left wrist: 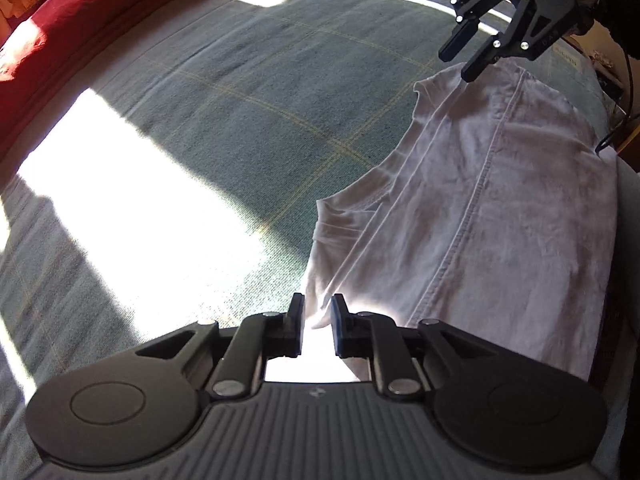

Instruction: Fold clothes

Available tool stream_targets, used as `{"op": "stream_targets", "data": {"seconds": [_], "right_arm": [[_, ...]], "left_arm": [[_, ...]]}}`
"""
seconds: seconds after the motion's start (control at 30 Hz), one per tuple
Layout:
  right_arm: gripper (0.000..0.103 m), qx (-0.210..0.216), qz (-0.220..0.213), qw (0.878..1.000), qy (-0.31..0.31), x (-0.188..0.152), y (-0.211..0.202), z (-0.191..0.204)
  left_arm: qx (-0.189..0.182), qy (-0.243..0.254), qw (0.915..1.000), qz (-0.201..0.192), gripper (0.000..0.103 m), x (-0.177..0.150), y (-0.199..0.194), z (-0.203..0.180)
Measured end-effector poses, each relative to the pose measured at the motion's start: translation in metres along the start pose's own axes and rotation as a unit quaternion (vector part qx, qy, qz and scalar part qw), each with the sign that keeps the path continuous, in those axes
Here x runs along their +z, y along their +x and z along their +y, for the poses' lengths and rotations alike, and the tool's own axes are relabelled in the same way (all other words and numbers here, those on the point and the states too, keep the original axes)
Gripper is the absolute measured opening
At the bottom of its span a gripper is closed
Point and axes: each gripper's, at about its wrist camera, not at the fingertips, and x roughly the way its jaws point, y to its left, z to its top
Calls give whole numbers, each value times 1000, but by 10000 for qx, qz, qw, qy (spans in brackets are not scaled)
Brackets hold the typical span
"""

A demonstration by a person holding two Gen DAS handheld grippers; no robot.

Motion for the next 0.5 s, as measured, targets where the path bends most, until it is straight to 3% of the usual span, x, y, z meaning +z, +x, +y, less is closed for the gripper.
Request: {"op": "stream_targets", "data": {"seconds": [0.1, 0.17, 0.23, 0.5], "right_arm": [[40, -242, -88, 9989, 398, -7, -27, 2], [48, -208, -181, 9964, 808, -19, -40, 5], [50, -102, -211, 9917, 1260, -37, -45, 13], [50, -211, -3, 9717, 2351, -123, -30, 53]], "left_arm": [[197, -38, 9996, -193, 27, 2, -19, -21], [272, 43, 9992, -287, 42, 0, -25, -44], [329, 154, 9988, -326, 44, -6, -27, -70], [690, -547, 9955, 355, 45, -71, -19, -103]]}}
